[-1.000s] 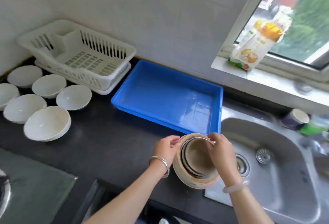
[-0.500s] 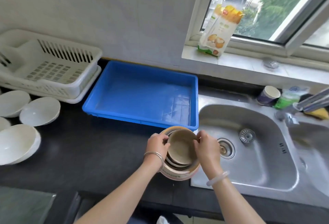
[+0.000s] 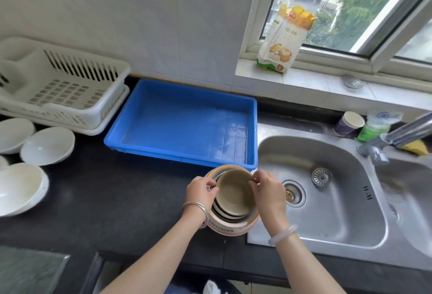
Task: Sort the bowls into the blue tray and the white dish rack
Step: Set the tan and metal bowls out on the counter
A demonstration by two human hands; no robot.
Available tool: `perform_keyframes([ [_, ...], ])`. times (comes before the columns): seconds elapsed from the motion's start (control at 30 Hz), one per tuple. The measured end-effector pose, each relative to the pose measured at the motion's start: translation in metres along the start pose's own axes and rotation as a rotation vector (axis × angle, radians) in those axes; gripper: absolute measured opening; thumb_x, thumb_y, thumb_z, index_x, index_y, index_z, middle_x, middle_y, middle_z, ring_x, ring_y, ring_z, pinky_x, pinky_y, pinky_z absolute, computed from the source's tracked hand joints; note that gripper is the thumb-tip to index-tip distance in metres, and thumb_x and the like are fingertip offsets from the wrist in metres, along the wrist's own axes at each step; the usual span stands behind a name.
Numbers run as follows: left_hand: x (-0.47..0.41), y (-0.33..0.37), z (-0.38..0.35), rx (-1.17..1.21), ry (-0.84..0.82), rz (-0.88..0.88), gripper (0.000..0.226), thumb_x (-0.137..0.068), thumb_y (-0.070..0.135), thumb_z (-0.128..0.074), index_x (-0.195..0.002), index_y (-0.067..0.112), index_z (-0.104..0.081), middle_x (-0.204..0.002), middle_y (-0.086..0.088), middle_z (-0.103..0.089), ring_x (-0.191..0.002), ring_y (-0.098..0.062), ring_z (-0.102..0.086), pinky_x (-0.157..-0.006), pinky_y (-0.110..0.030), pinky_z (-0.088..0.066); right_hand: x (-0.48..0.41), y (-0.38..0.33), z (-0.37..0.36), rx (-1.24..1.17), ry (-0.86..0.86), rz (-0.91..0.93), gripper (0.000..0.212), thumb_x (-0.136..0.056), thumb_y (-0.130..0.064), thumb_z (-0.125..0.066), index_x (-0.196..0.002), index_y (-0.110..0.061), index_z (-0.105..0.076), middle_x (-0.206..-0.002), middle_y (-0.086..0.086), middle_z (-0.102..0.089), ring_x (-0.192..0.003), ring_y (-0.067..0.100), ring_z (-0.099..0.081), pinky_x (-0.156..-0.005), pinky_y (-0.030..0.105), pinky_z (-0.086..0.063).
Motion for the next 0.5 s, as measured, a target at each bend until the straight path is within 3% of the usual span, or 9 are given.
perform_keyframes([
  [0.33,0.001,0.000,0.001,0.049,0.004,0.001,0.019,-0.087,0.016,-0.060,-0.104,0.012,-0.066,-0.107,-0.002,-0.059,-0.081,-0.009,-0.056,-0.076,-0.018,-0.043,-0.003,-0.001,0.001,0.130,-0.001,-0.005,0.013,-0.093,-0.025,-0.053,-0.093,-0.012,-0.055,-0.090,0.009,-0.068,-0.082,0.032,-0.062,-0.059,0.030,-0.031],
  [0.5,0.004,-0.001,0.002,0.211,-0.027,0.044,0.017,-0.091,0.021,-0.053,-0.100,0.013,-0.066,-0.103,-0.005,-0.065,-0.088,-0.017,-0.065,-0.082,-0.027,-0.052,-0.007,0.011,0.007,-0.111,-0.057,-0.101,0.008,-0.091,-0.019,-0.056,-0.091,-0.012,-0.053,-0.086,0.014,-0.070,-0.080,0.035,-0.062,-0.061,0.035,-0.043],
])
Point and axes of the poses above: each hand's wrist, its own x-axis away from the middle knuckle, its own z-axis out of the back of the hand, y = z × x, the point moved 5 cm from there along -x, towards the middle knuckle
